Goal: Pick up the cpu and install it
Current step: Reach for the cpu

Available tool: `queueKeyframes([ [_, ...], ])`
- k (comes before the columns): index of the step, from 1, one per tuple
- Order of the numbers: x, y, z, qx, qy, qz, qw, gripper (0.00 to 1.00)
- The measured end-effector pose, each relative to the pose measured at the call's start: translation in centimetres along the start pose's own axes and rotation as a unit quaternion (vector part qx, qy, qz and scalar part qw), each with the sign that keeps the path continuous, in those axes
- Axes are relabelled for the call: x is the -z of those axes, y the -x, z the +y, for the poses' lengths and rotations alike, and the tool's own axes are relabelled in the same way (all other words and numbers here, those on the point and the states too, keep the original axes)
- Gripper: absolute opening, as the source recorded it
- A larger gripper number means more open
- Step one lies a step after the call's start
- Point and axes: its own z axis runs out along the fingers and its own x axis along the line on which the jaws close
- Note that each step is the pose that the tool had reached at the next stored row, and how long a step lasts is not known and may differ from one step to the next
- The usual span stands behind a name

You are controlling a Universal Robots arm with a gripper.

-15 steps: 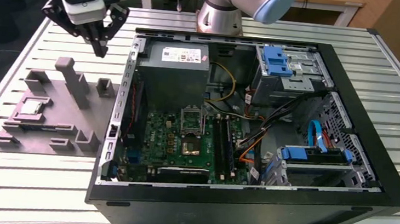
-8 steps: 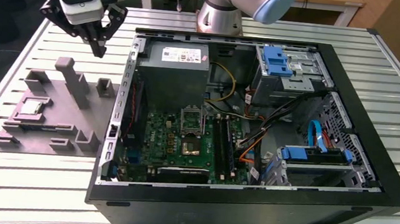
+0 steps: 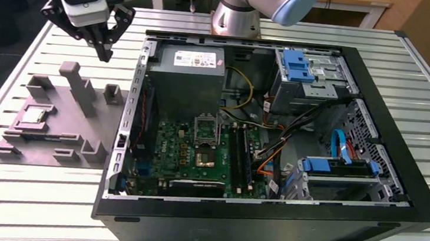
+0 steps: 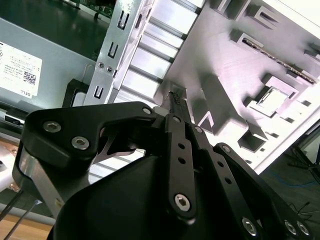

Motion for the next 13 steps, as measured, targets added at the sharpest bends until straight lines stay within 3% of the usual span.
queueKeyframes([
  [13, -0.07, -0.45, -0.04, 0.0, 0.0, 0.0, 1.0, 0.11],
])
